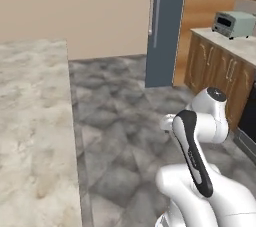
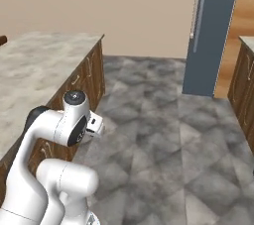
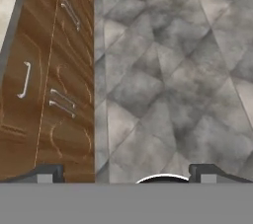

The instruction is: Take a sugar cube from the saucer and place it inside the coffee. Then, grab milk from the fridge and place it next to the coffee on the counter to sweeten the coffee.

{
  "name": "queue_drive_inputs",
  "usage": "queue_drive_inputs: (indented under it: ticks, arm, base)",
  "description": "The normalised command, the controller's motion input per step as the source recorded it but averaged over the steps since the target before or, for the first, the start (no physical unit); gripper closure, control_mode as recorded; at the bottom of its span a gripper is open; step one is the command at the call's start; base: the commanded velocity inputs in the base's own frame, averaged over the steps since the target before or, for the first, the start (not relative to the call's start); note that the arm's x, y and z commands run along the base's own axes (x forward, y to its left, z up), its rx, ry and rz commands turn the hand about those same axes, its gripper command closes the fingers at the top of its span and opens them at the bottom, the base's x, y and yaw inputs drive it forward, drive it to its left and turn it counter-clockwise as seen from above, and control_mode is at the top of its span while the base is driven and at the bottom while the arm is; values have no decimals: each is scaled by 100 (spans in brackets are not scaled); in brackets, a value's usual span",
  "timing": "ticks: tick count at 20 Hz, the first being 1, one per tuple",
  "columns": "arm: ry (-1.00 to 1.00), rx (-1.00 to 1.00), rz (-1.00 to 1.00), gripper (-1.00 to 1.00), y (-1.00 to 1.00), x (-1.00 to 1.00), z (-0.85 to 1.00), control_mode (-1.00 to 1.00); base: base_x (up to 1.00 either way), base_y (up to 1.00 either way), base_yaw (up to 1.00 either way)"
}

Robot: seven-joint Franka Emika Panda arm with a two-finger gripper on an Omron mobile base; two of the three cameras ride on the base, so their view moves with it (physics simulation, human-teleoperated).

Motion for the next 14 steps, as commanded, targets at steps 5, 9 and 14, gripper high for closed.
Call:
queue_drive_inputs:
  ticks: [5,9,14]
  arm:
    - [0,0,0,-100,0,0,0,100]
    - [0,0,0,-100,0,0,0,100]
    - [0,0,0,-100,0,0,0,100]
  base:
    - [100,0,0]
    - [100,0,0]
    - [100,0,0]
